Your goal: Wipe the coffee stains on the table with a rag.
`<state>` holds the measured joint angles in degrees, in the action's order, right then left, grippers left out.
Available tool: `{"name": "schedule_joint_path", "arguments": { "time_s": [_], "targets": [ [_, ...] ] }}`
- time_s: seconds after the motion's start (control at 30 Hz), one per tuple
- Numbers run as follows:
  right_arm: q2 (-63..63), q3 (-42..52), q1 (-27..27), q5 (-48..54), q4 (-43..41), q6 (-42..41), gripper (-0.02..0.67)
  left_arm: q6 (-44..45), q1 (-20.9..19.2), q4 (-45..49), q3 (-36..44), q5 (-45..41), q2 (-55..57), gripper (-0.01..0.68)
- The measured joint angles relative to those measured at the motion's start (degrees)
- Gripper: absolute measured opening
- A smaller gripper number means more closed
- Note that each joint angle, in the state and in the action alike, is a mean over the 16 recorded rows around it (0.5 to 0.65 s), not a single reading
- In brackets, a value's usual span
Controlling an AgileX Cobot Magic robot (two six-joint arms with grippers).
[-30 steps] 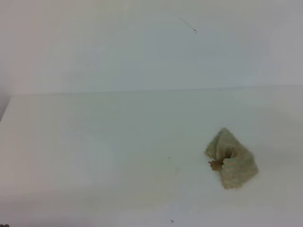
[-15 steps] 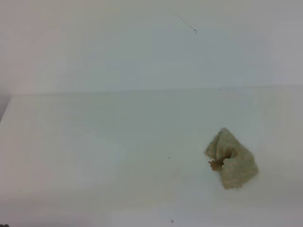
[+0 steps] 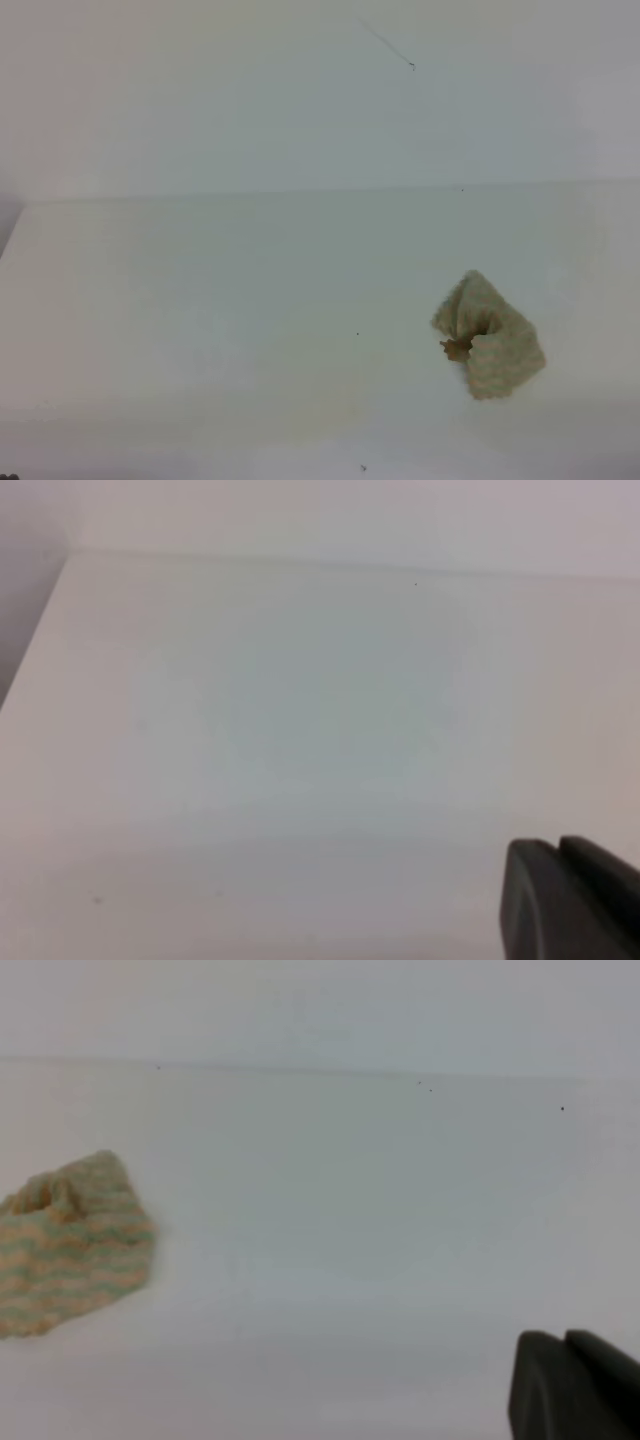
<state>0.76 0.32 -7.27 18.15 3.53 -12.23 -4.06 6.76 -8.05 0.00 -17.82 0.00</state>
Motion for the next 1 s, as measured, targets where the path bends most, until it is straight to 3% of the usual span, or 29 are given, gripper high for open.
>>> {"name": "schedule_joint_path", "arguments": {
  "time_s": [1.0],
  "targets": [
    [0.00,-0.06,0.95,0.54,-0.62,-0.02,-0.003,0.00,0.00,0.07,0.00,0.00,0.00,-0.002]
  ]
}}
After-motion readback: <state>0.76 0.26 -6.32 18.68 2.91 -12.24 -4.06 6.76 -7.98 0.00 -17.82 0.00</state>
